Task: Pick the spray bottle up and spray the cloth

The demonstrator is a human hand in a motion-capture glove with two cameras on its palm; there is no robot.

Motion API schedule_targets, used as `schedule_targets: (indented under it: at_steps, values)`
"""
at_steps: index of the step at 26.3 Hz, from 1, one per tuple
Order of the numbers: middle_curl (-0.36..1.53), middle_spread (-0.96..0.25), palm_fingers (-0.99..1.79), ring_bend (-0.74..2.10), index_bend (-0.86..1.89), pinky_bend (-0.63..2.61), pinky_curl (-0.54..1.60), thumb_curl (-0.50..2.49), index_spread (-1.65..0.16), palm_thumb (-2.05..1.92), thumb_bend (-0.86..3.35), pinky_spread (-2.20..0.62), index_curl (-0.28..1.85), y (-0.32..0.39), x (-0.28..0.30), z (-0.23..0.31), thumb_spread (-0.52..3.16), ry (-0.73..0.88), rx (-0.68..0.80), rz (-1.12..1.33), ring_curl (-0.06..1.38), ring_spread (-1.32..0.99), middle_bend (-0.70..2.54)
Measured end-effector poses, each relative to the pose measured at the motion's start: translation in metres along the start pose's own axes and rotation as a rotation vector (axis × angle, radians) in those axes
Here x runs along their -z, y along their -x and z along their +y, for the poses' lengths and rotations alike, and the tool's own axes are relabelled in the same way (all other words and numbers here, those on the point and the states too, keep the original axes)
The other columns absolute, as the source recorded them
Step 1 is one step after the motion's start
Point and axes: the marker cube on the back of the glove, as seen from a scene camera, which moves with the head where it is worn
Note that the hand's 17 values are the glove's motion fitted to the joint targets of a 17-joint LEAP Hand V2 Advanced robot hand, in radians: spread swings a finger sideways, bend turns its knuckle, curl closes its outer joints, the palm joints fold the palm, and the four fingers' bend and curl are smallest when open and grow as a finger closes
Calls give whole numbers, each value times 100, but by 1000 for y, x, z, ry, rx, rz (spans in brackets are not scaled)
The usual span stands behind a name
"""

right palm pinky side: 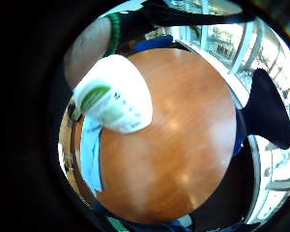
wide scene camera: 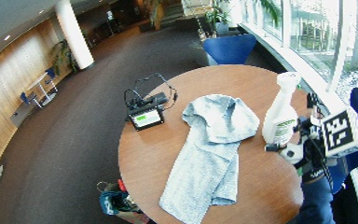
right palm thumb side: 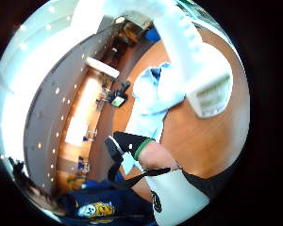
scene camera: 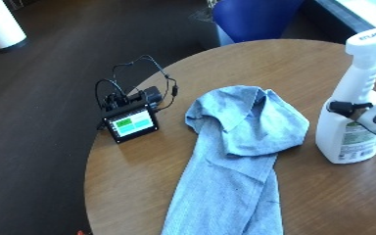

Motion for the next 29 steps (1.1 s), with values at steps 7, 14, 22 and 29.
schedule_targets:
  at_steps: [7, 14, 22, 29]
  values:
    - [17, 16, -10, 50, -3, 81, 38, 26, -43, 32, -1, 32, -1, -1, -18, -66, 79, -35, -197, -201, 27, 14, 16]
    - [33, 3, 62, 96, -16, 65, 31, 33, -43, 62, 13, 26, -7, 2, -38, -75, 87, -154, -359, -367, 36, -4, 71]
    - [45, -11, 117, 102, 4, 68, 34, 45, -34, 91, 23, -14, 3, 7, -60, -69, 79, -341, -401, -563, 43, -16, 93]
    - [48, -14, 123, 100, 9, 64, 36, 51, -32, 96, 17, -26, 8, -19, -42, -56, 69, -332, -360, -596, 46, -20, 94]
